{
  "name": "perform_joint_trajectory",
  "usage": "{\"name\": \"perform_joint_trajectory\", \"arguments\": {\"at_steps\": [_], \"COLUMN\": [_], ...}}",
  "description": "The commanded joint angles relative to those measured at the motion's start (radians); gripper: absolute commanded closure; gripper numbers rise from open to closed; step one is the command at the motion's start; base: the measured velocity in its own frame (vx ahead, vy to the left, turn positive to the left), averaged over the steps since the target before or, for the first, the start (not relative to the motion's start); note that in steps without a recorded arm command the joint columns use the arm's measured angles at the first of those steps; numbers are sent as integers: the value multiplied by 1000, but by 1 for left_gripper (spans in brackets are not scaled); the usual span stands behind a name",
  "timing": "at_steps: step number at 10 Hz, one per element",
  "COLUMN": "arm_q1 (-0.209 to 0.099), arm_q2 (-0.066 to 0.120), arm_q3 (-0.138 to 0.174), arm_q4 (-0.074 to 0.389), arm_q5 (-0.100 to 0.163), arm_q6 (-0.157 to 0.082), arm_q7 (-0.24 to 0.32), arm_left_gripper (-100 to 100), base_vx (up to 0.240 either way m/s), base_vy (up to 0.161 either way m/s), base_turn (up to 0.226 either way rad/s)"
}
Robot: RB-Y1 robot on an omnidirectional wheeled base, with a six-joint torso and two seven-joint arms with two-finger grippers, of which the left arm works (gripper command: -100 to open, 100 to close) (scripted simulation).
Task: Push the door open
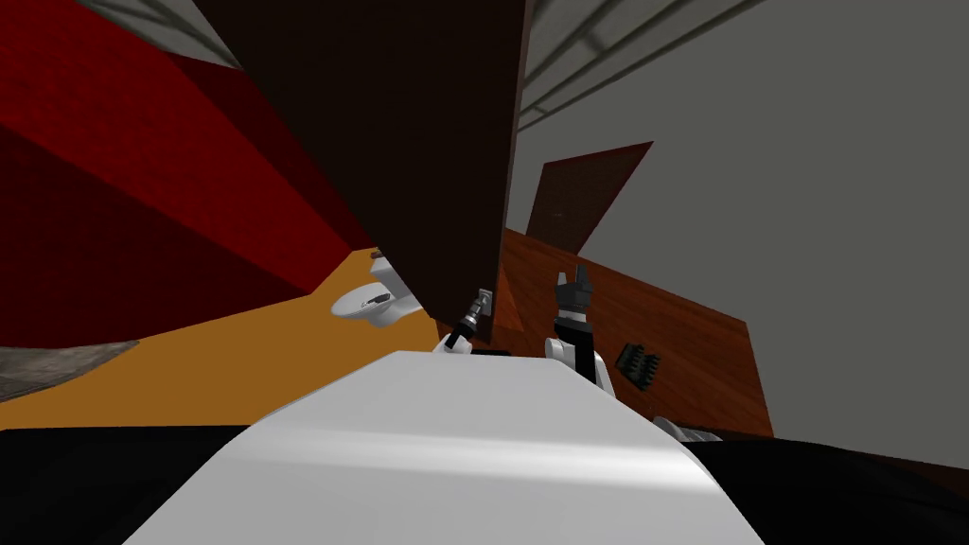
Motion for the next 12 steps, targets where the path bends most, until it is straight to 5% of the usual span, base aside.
{"name": "perform_joint_trajectory", "arguments": {"at_steps": [1,6,7,12], "arm_q1": [26,102,65,-3], "arm_q2": [11,-13,7,38], "arm_q3": [-7,-83,-65,-42], "arm_q4": [-22,-72,-39,41], "arm_q5": [12,41,33,25], "arm_q6": [-3,-14,-19,-38], "arm_q7": [-21,-90,-66,-33], "arm_left_gripper": [100,100,-100,-100], "base_vx": [193,179,120,6], "base_vy": [-105,-102,13,132], "base_turn": [272,298,90,-6]}}
